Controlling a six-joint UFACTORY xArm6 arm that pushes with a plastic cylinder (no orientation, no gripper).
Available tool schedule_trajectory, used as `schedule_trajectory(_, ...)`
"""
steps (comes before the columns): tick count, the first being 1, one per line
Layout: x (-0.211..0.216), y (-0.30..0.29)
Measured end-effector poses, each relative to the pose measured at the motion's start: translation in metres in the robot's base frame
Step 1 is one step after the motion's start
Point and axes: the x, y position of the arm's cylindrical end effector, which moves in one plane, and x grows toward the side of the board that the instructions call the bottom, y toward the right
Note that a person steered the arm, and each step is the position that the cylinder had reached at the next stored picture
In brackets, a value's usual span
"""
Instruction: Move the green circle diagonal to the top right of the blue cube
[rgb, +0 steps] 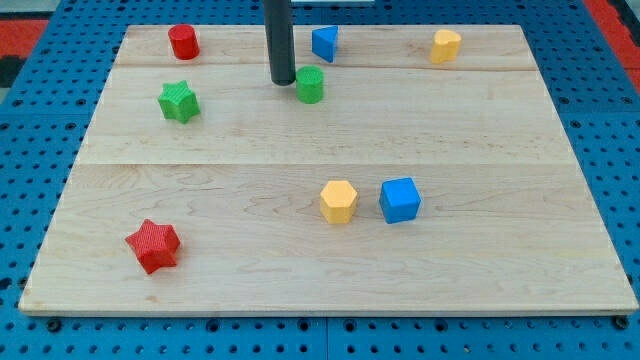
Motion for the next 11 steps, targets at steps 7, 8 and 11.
schedule_trajectory(7,0.109,0.166)
schedule_trajectory(8,0.058,0.125)
schedule_trajectory(11,0.051,-0.128)
